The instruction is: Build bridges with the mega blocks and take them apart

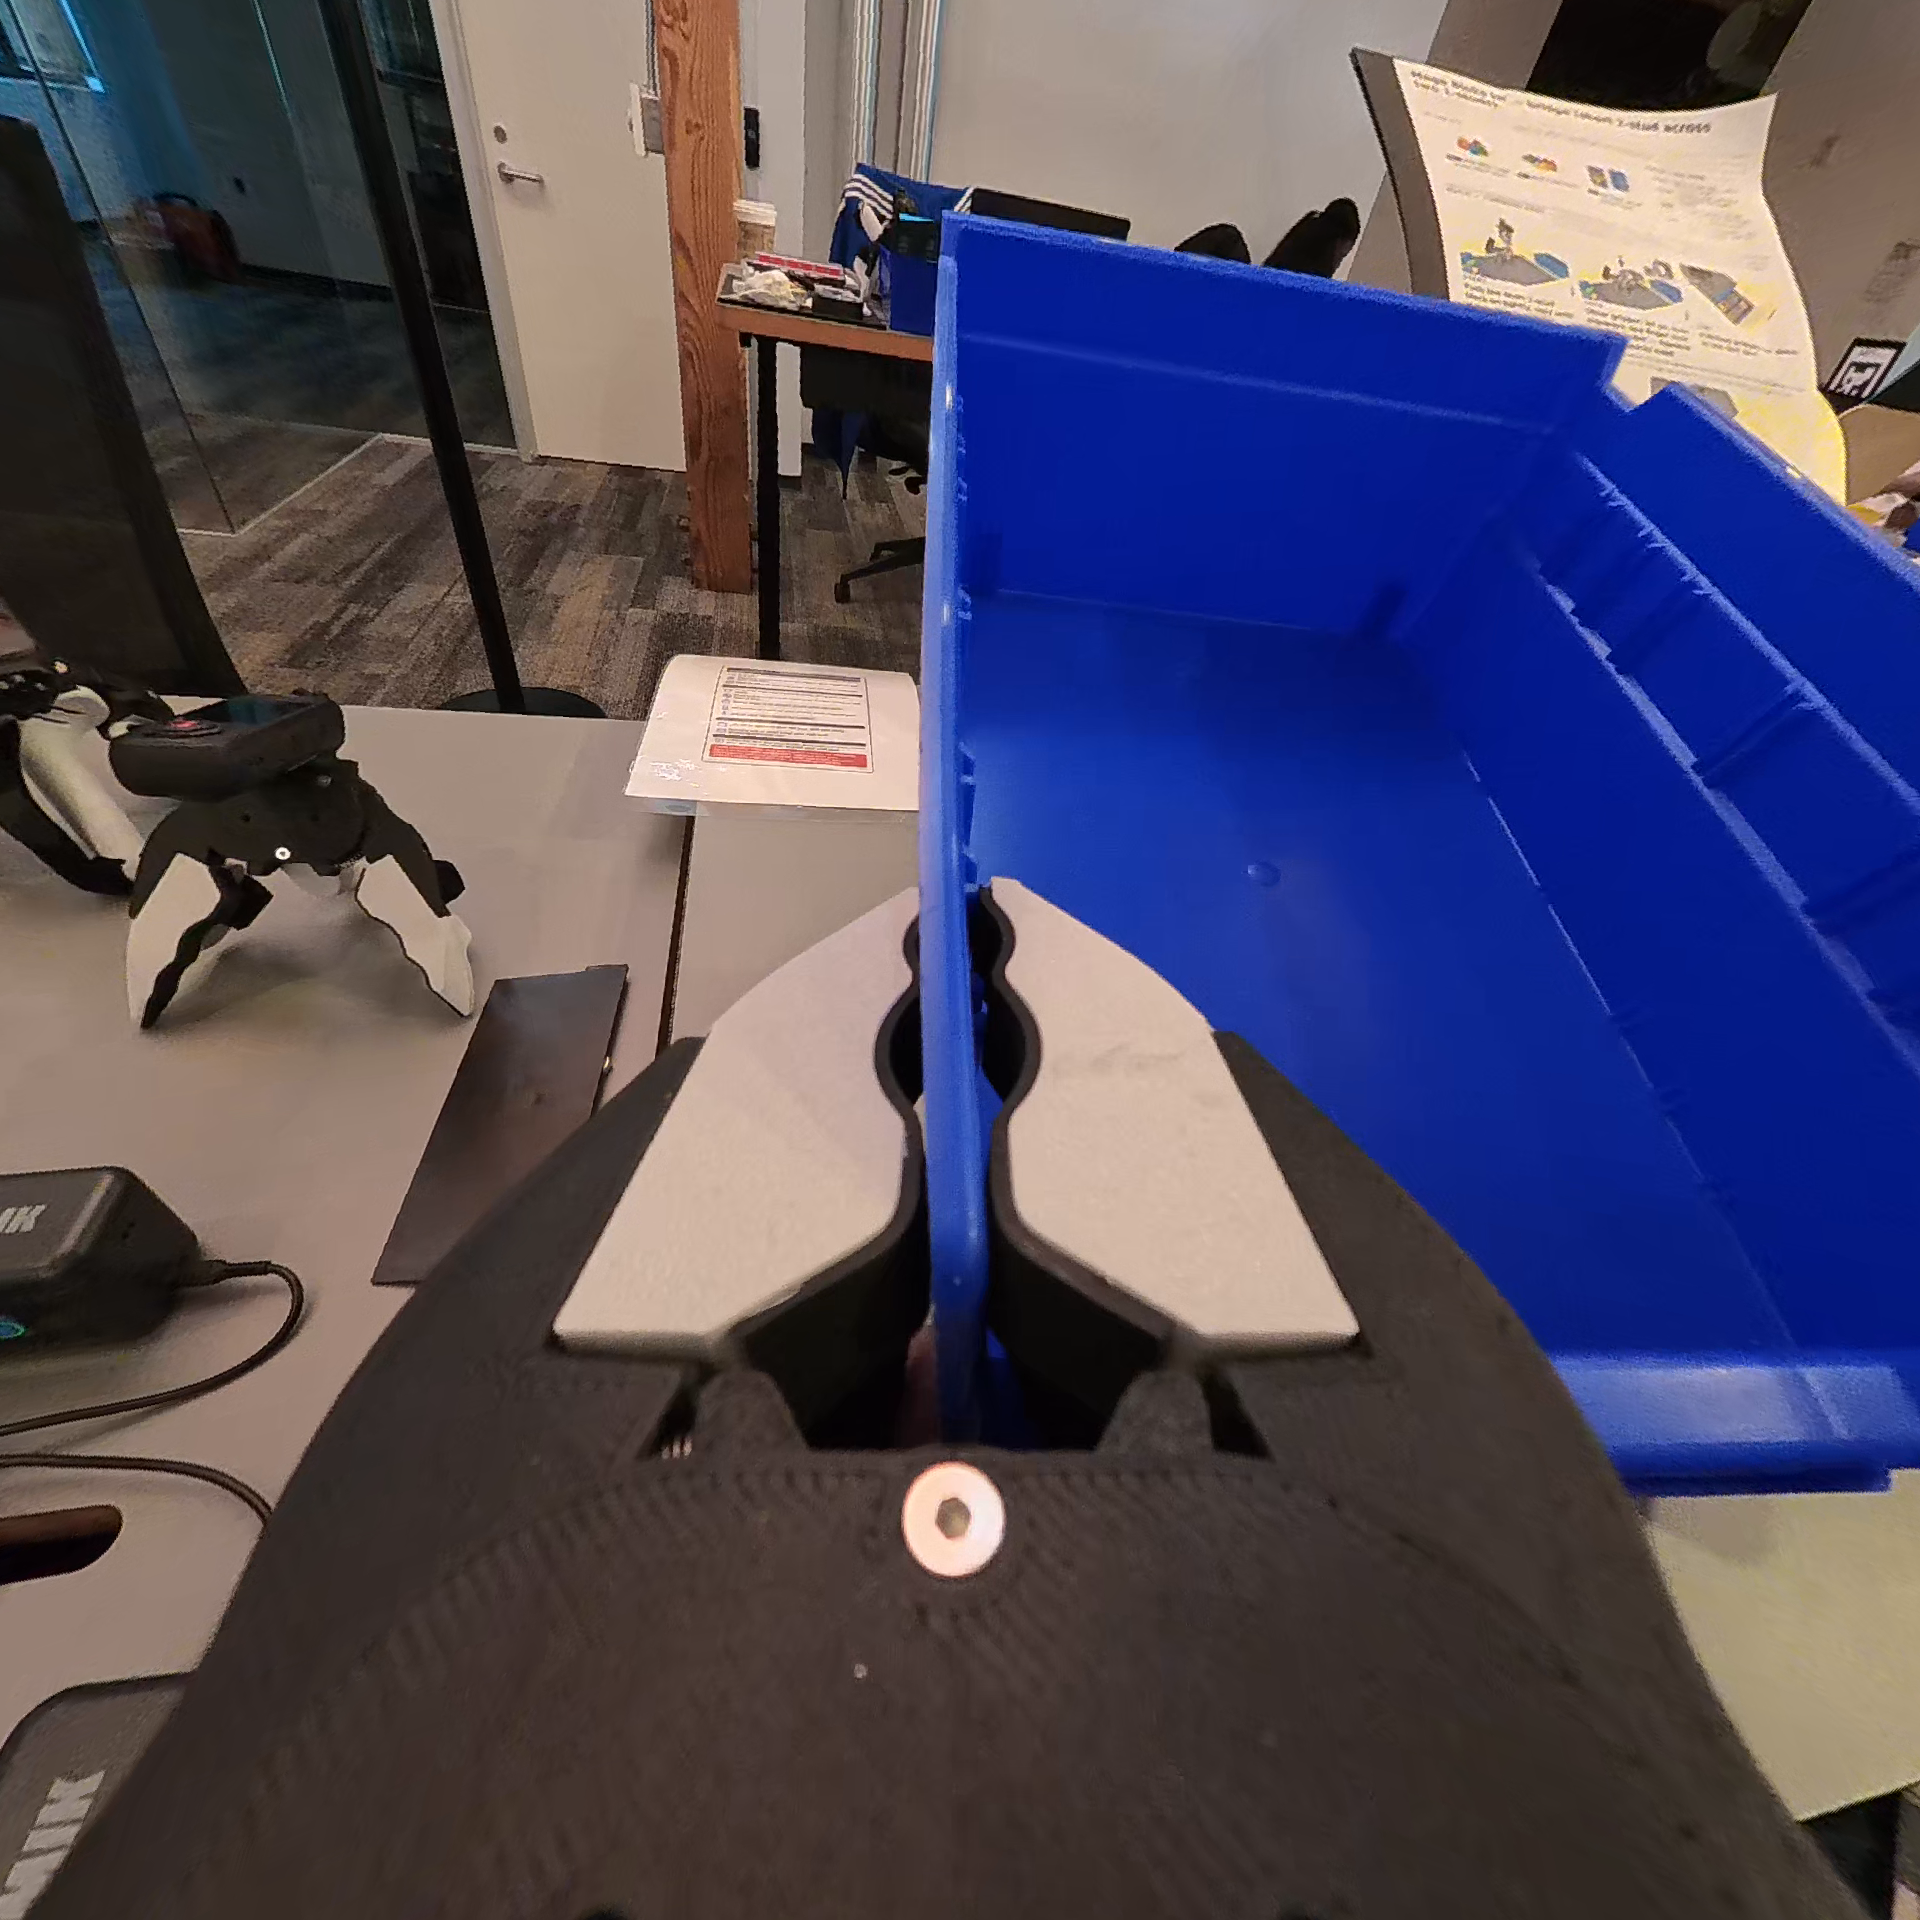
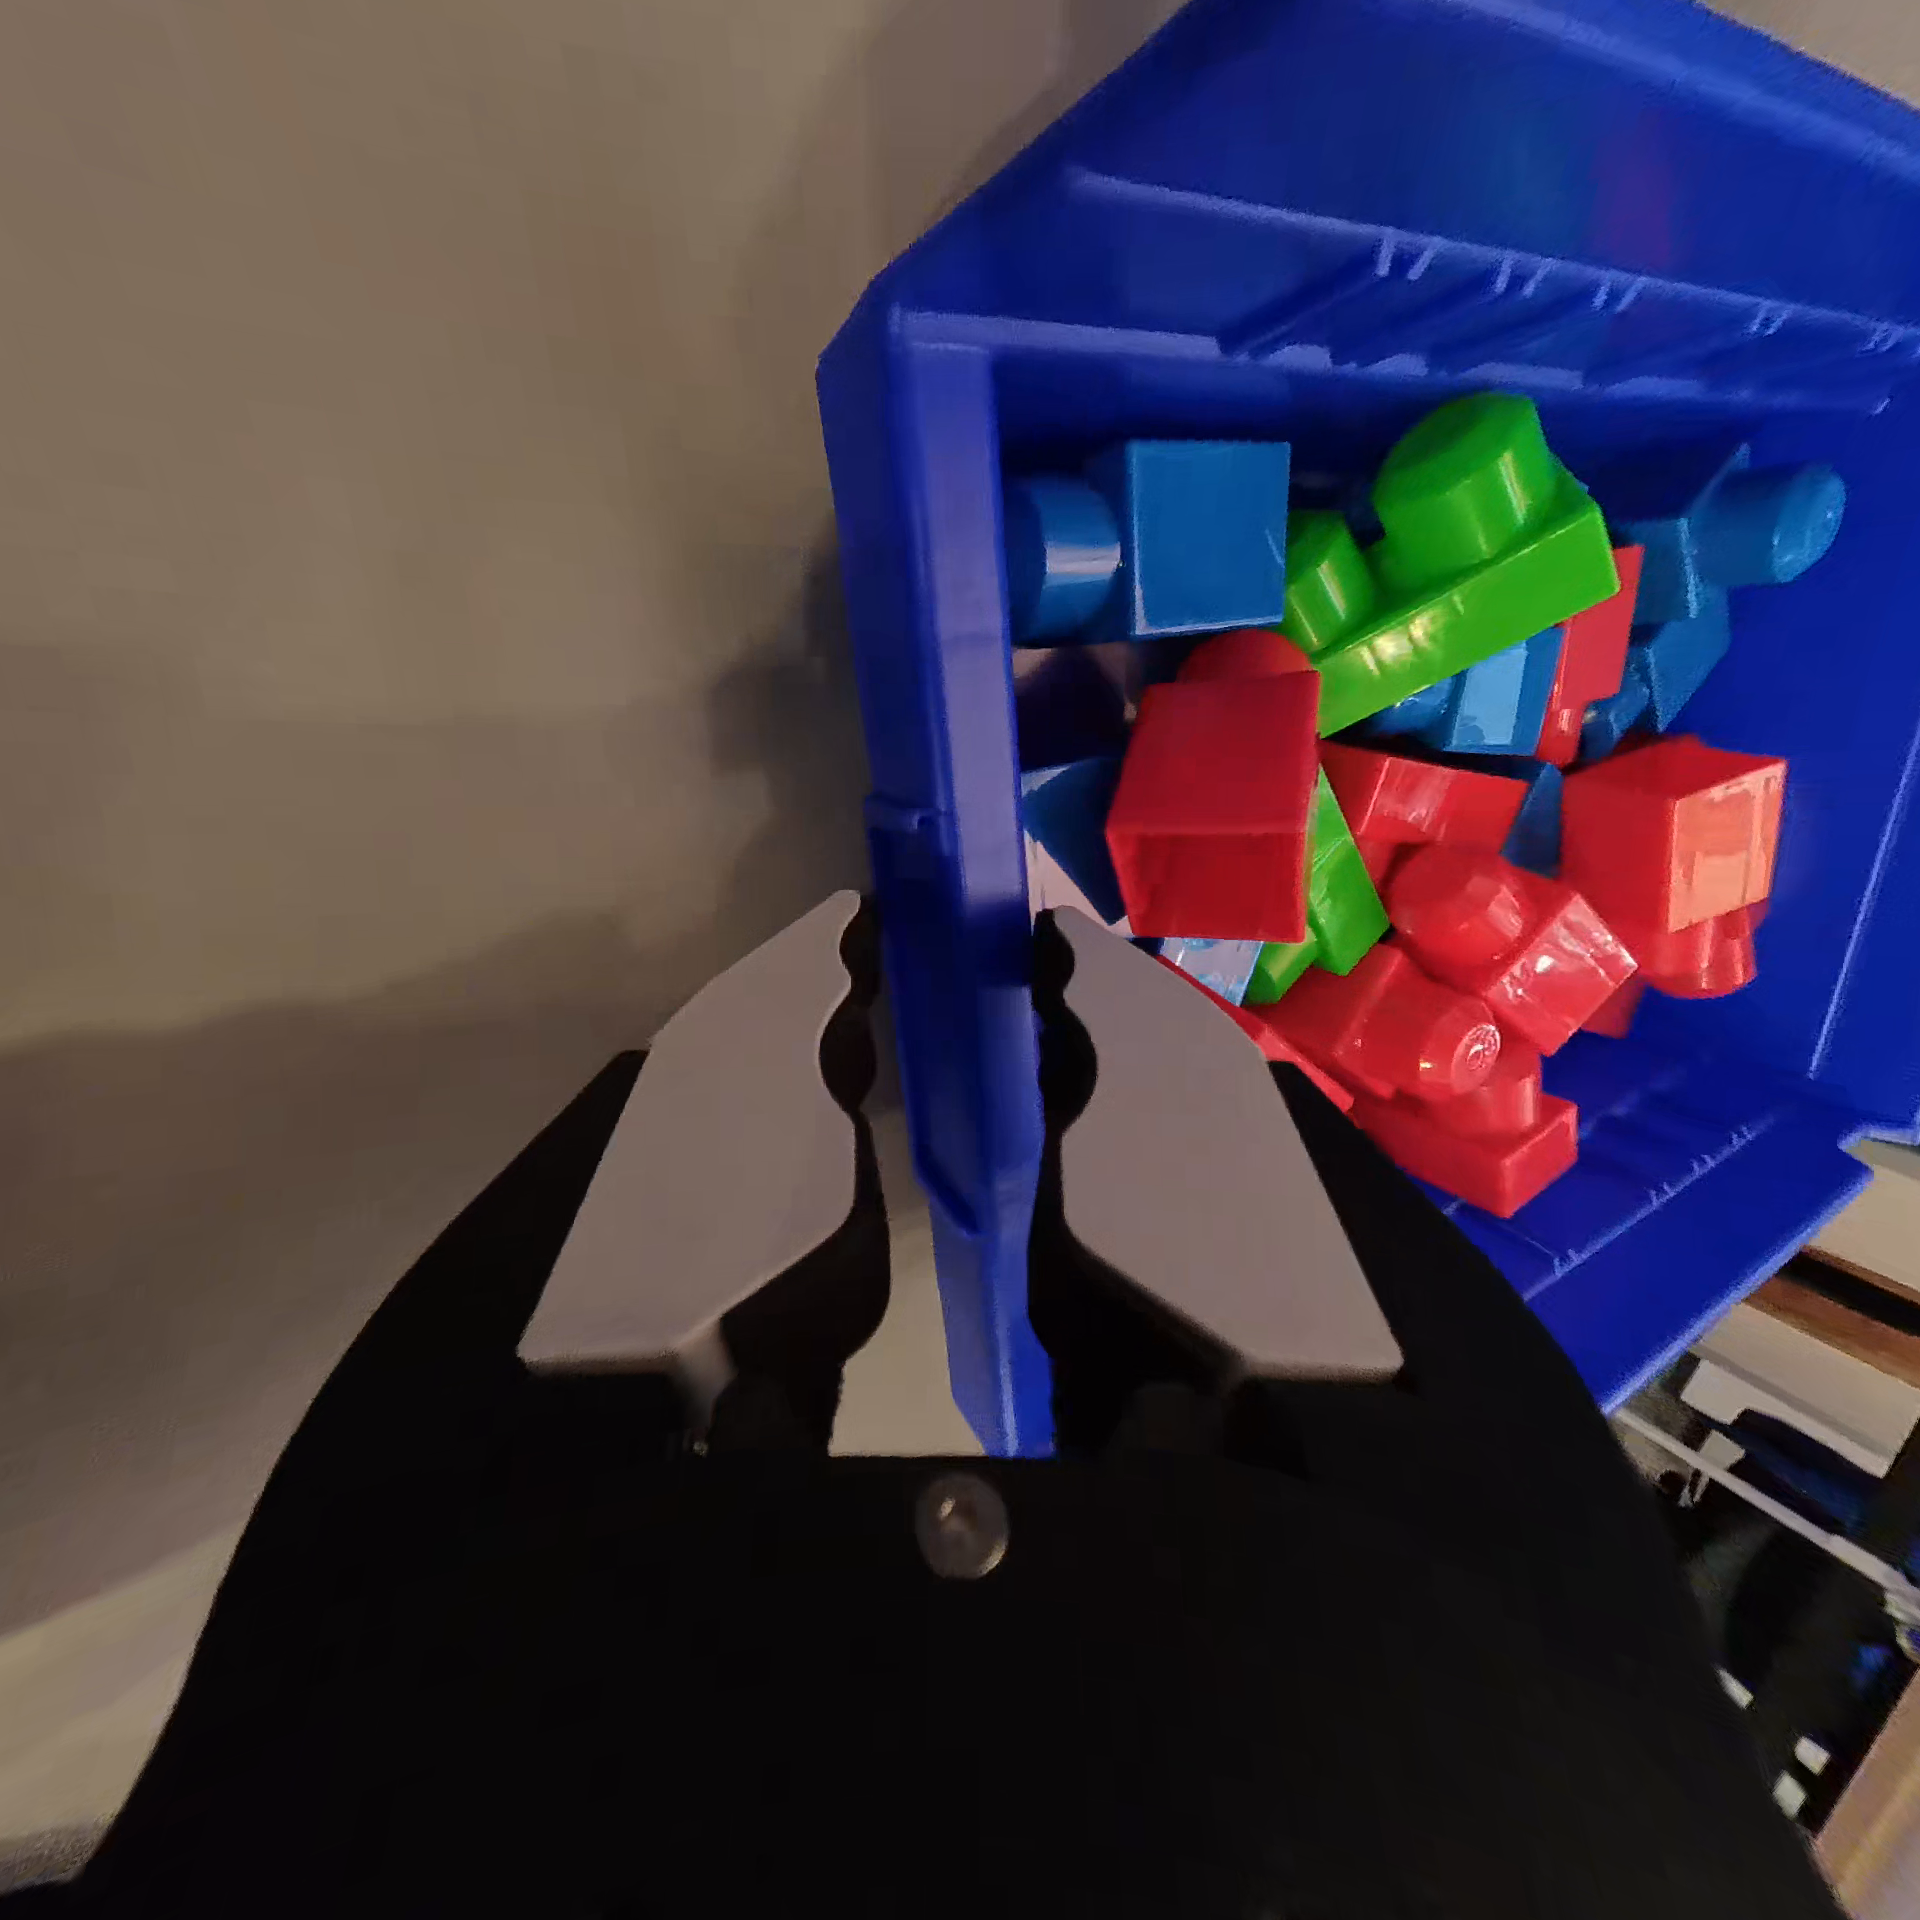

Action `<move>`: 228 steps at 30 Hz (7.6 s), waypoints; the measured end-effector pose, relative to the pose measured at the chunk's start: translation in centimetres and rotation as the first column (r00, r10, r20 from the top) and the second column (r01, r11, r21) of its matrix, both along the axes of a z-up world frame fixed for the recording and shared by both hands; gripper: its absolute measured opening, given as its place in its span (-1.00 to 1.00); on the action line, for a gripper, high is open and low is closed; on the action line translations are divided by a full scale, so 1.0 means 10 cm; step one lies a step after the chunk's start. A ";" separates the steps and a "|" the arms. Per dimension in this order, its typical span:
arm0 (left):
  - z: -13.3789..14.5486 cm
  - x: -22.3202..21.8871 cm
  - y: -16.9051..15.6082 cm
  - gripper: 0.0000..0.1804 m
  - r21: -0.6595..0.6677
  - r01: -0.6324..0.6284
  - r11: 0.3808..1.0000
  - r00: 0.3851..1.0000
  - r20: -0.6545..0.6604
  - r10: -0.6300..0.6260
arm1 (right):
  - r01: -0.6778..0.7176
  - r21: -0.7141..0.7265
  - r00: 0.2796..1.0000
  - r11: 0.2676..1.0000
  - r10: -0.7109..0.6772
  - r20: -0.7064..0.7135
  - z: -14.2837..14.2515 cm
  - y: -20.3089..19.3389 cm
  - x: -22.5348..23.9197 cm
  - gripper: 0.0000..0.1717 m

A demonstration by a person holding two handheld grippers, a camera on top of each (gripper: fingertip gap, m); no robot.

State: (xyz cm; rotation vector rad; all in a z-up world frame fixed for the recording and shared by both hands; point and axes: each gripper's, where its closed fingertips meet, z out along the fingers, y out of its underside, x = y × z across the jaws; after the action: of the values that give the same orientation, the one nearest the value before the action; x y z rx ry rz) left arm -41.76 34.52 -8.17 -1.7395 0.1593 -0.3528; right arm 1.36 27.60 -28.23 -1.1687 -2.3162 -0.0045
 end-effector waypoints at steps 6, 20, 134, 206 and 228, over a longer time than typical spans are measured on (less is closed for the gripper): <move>0.00 -0.11 -0.02 -0.95 0.001 -0.017 1.000 1.000 0.012 0.017 | 0.124 -0.025 0.992 0.992 -0.124 -0.027 0.00 0.22 -0.47 -0.67; 0.12 -0.38 -0.12 -0.95 0.042 -0.049 0.998 0.997 0.055 0.047 | 0.570 -0.080 0.817 0.818 -0.574 -0.052 -0.01 1.67 -1.96 -0.68; -0.51 2.96 1.06 -0.63 -0.047 0.400 0.915 0.849 -0.356 -0.390 | 0.596 -0.591 0.254 0.543 -0.827 -0.502 1.05 1.19 1.71 -0.91; -1.89 2.92 2.84 -0.62 -0.687 0.212 0.695 0.599 -0.471 -0.648 | 0.533 -0.612 0.353 0.584 -0.811 -0.467 0.39 1.41 1.67 -1.00; -1.86 4.45 -0.35 -0.62 -0.750 0.617 0.237 -0.067 -0.351 -0.934 | 0.537 -0.609 0.357 0.584 -0.811 -0.463 0.38 1.40 1.67 -1.00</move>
State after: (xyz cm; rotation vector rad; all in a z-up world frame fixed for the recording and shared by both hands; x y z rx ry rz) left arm 2.72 30.97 -26.72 -1.8354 2.1113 -0.4507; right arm 18.08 41.64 -24.46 -1.8612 -0.9973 0.5041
